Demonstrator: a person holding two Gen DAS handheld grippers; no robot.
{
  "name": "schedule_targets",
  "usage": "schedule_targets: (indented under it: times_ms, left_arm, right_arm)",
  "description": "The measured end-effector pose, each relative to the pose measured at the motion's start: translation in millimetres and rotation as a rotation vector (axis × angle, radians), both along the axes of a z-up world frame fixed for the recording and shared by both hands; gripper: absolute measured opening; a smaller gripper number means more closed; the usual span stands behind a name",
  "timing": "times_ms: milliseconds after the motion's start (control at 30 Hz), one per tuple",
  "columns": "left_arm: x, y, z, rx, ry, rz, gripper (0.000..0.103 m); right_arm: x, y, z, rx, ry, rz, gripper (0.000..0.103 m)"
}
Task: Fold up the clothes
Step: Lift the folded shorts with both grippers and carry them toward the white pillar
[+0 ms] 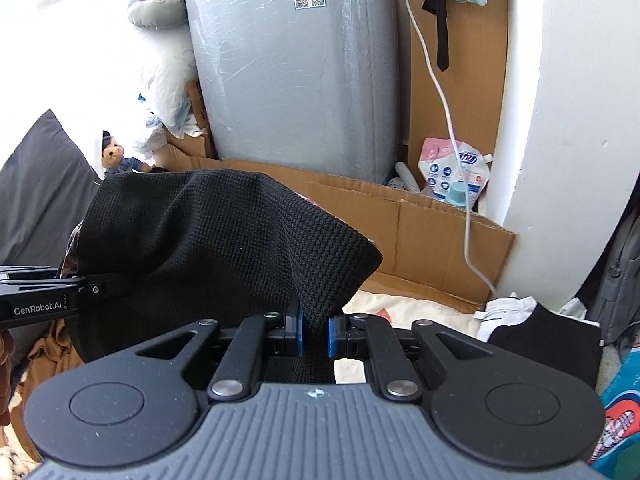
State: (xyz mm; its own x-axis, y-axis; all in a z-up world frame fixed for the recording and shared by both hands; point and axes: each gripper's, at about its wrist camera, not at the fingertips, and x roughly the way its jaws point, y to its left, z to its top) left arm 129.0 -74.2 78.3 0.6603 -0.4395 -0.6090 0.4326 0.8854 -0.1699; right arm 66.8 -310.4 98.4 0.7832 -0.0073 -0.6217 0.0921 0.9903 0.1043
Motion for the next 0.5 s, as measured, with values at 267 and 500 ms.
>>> schedule_targets:
  times_ms: [267, 500]
  left_arm:
    - [-1, -10, -2, -0.006, 0.000, 0.002, 0.025]
    - [-4, -27, -5, -0.009, 0.009, -0.013, 0.026]
  right_arm:
    - [-2, -2, 1, -0.052, -0.005, -0.013, 0.011]
    - [-8, -11, 2, -0.075, -0.018, -0.013, 0.011]
